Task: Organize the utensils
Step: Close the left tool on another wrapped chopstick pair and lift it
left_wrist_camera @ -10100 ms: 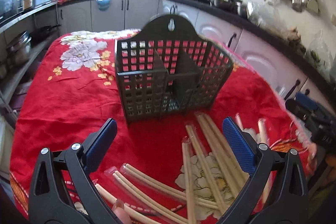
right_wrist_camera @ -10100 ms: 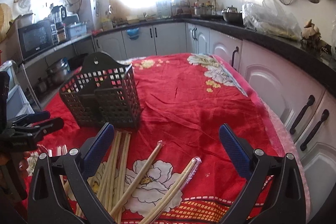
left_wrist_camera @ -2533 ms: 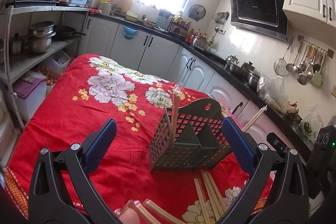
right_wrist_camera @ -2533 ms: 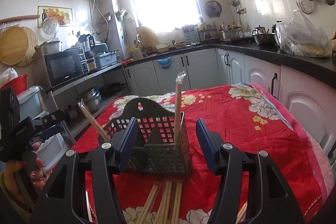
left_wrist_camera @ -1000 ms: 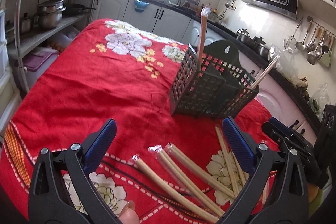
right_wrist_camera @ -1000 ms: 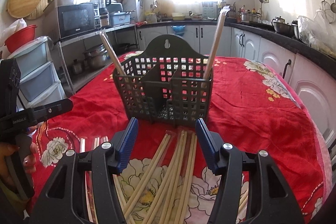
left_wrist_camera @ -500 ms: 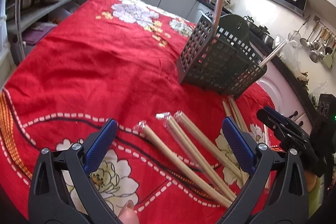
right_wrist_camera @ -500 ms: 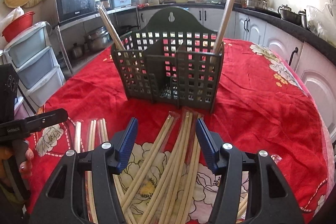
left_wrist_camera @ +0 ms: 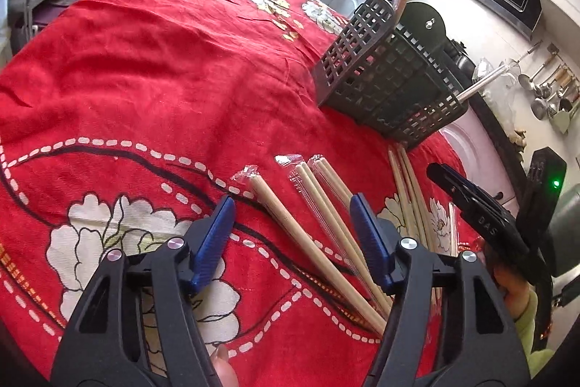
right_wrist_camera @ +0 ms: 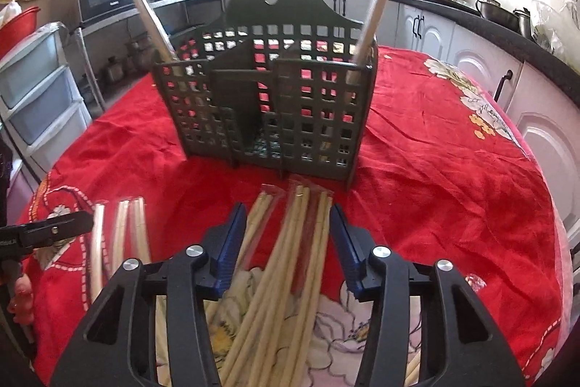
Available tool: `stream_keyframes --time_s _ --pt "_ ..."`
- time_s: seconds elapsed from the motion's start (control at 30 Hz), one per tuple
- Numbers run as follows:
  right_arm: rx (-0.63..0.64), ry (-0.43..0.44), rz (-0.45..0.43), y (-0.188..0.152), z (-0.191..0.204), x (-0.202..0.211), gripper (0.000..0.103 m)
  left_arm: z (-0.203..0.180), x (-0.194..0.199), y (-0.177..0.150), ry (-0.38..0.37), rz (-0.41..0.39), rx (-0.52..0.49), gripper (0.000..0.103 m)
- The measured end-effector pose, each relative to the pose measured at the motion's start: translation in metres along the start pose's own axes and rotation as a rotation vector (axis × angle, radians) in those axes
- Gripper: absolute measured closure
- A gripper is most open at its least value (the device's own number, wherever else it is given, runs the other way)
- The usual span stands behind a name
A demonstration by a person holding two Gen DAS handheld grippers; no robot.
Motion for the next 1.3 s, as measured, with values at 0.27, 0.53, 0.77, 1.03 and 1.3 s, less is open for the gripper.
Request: stream_keyframes --time_s 0.27,0.53,0.77,1.03,1.3 --pt "0.047 -0.033 0.040 0.011 0.003 -0.023 0.068 0.000 -0.007 0.007 0.035 0.007 0.000 0.048" --pt "0.067 -0.062 0.076 0.023 0.004 -0.044 0.073 0.001 -0.013 0.015 0.065 0.005 -0.009 0.051" --pt "0.046 -0.055 0.099 0.028 0.000 -0.055 0.082 0.002 -0.015 0.019 0.096 -0.004 -0.016 0.057" --pt "-0.007 -0.004 0.062 0.033 -0.017 -0.045 0.092 0.010 -0.015 0.025 0.120 -0.014 0.004 0.078" --pt "-0.124 0.156 0.007 0.031 -0.035 -0.015 0.095 0.021 -0.013 0.030 0.104 -0.011 0.038 0.095"
Point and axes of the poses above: each gripper's, at about its wrist camera, not at the fingertips, and x roughly against the way its jaws point, z to its left, y to its top, the point moved 7 cm from there along -x, roughly the way its jaws point, and after that the axes turned 14 degrees about z, right-handed, at the moved point
